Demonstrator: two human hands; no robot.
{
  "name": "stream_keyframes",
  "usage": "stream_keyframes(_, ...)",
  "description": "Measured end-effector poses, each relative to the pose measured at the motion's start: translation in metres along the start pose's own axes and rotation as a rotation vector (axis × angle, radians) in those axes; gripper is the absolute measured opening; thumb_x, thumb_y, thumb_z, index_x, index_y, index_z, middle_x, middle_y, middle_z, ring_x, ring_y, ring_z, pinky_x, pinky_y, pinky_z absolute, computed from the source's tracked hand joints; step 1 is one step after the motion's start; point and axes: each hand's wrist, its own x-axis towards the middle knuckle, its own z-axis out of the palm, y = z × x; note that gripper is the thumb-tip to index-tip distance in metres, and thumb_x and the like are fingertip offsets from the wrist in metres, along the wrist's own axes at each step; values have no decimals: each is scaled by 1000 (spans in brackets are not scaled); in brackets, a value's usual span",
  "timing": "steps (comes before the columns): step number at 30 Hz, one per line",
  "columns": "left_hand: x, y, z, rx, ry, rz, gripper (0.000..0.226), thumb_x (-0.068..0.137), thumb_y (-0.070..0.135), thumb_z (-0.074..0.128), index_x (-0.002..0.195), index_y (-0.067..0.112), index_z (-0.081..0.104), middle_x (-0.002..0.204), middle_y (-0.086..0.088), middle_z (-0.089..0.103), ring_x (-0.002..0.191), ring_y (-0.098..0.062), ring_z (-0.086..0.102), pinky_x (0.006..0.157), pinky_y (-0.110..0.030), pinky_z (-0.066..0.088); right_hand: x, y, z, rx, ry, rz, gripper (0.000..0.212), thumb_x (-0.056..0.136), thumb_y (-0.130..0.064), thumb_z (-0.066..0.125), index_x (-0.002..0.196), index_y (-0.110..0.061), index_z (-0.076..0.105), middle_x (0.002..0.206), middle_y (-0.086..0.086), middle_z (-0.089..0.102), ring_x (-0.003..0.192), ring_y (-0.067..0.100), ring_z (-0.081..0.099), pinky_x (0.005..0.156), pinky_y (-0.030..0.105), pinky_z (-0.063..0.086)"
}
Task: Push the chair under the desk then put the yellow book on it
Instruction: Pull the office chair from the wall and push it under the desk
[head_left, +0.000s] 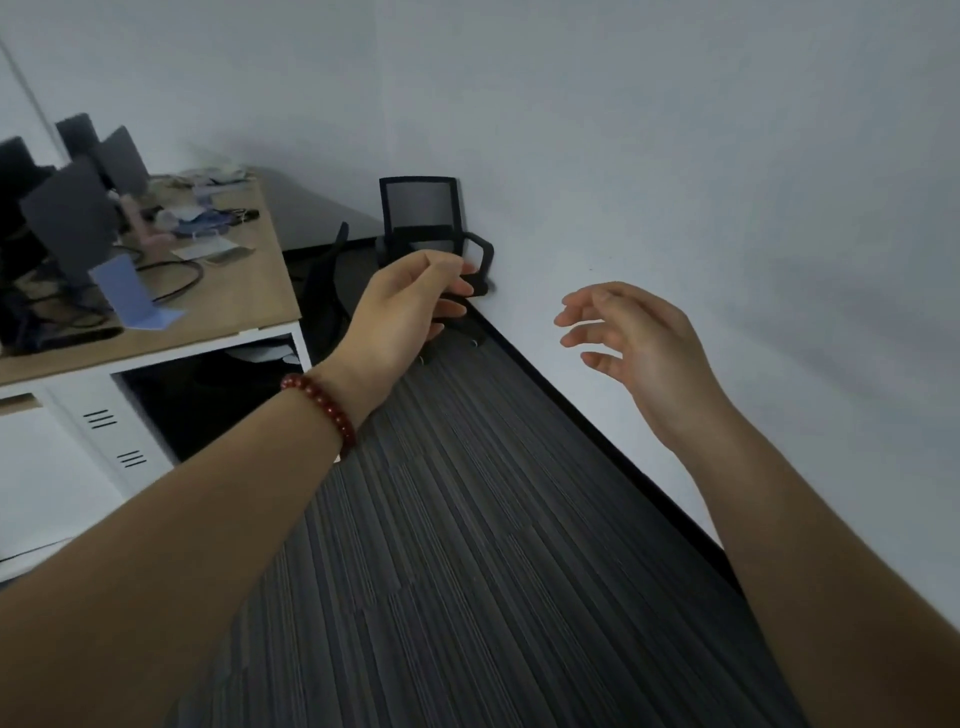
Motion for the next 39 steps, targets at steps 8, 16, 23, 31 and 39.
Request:
stream_keyframes(8,230,-58,55,-29,42,20,21,95,27,49,83,29,66,84,10,65,83,-11,61,83,-30,44,234,75,-33,-3,-28,2,28,95,-14,44,80,-18,67,82,-4,69,78,13,62,70,22,46)
stream_keyframes(16,447,-94,94,-28,111,-12,22,96,28,48,84,30,67,87,8,66,87,-13,63,88,-33,46,467,123,-68,-24,-99,7,30,96,-15,43,80,-22,67,82,-5,70,77,12,63,72,24,46)
stream_keyframes(23,631,-146,105,-25,104,-24,21,95,28,48,86,29,67,87,8,66,88,-13,64,87,-32,47,651,185,-71,-28,-124,12,31,96,-14,43,78,-22,67,81,-5,69,77,12,62,67,19,47)
stream_keyframes(31,858,-188,92,-59,64,-28,21,95,29,49,86,26,68,84,7,67,85,-13,63,88,-35,45,878,229,-52,-36,-86,7,29,96,-15,43,80,-20,67,85,0,68,80,15,62,72,24,46)
stream_keyframes(39,1046,-241,75,-16,76,-86,22,96,28,47,86,25,67,83,7,66,84,-11,62,91,-35,45,1078,294,-23,8,-121,52,30,97,-14,42,81,-19,67,82,-3,70,78,14,62,67,20,47)
